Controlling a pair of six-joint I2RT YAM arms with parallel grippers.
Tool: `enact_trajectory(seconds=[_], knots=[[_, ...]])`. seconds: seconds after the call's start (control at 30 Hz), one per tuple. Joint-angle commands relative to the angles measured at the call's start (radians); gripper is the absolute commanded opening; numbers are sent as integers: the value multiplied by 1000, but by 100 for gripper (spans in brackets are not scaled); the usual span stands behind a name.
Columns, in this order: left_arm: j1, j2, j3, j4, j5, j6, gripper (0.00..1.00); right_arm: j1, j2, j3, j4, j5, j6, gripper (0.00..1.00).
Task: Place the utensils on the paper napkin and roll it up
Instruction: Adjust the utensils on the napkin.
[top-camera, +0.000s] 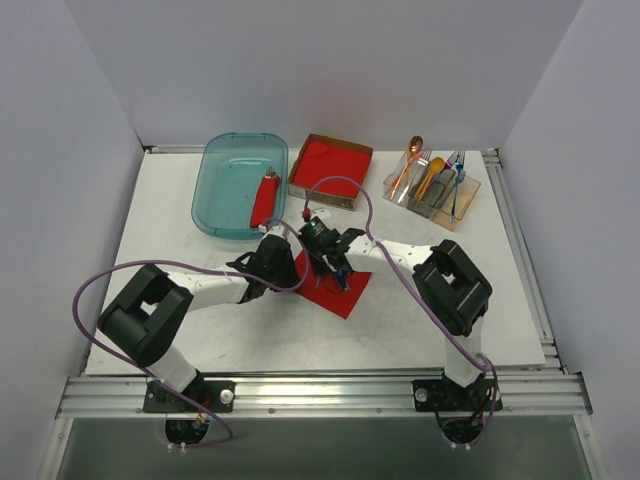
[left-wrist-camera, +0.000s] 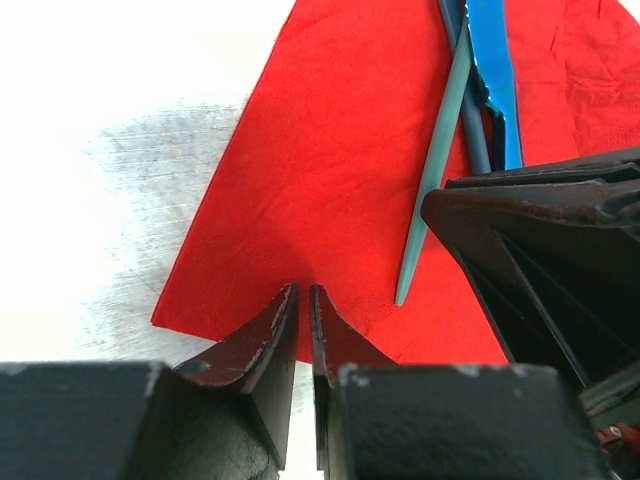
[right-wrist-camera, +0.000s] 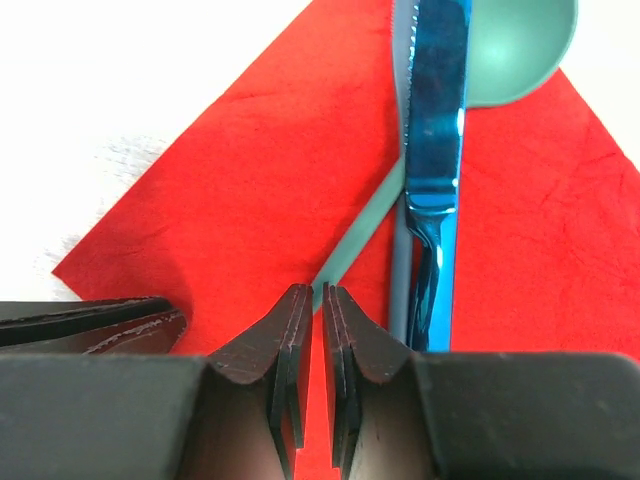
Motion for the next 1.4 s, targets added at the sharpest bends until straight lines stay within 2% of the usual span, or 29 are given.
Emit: enact_trajectory(seconds=[0.0,0.37,0.83,1.37], knots=[[10,-17,30,-56,-35,29,19,29,-17,36,16,-17,3,11],[10,-20,33,-59,-33,34,19,29,12,-4,56,-67,4,7],[52,-17,21,-55,2,34,19,21,-23,-77,47,-47,9,4],[83,-19,14,-59,1,48,19,15,-43,-70,-24,-3,-16,2]])
